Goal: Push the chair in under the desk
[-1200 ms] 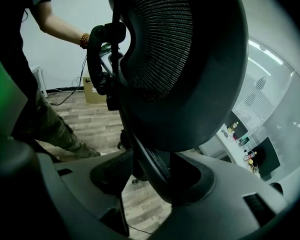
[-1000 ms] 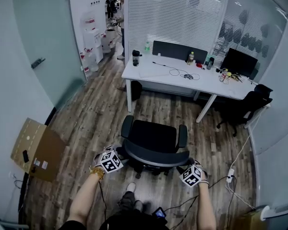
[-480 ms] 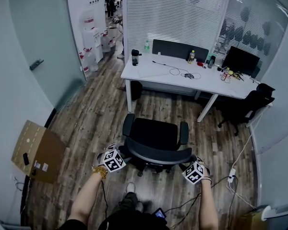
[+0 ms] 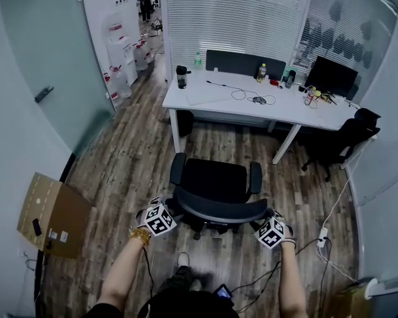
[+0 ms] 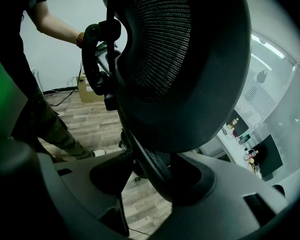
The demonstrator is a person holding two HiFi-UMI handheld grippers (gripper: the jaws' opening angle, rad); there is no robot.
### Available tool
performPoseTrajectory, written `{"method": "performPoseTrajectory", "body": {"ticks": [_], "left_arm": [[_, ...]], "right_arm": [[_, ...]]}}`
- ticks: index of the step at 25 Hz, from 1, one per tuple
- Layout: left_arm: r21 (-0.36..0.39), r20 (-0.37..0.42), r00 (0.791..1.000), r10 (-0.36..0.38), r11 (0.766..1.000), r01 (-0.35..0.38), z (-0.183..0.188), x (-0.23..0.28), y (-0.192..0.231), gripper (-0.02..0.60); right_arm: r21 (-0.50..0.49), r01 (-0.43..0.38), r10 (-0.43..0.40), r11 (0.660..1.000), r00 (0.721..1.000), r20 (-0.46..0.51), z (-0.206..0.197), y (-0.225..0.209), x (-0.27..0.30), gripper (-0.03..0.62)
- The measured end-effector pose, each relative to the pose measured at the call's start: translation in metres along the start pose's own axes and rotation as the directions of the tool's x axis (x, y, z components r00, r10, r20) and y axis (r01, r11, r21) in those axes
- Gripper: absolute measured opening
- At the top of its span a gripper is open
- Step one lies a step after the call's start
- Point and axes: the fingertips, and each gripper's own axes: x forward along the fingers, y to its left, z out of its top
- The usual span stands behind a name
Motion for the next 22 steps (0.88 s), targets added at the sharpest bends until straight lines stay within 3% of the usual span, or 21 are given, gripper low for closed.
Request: {"method": "performPoseTrajectory", "body": {"ticks": [22], "left_arm": [[0.012, -0.007, 1.0, -0.027, 1.0, 0.027, 0.023, 0.043, 0.062, 0.278]], "right_arm": [[0.007, -0.028, 0.028, 1.0, 0.999, -0.041, 0.009, -0.071, 0.041, 0.232]]}}
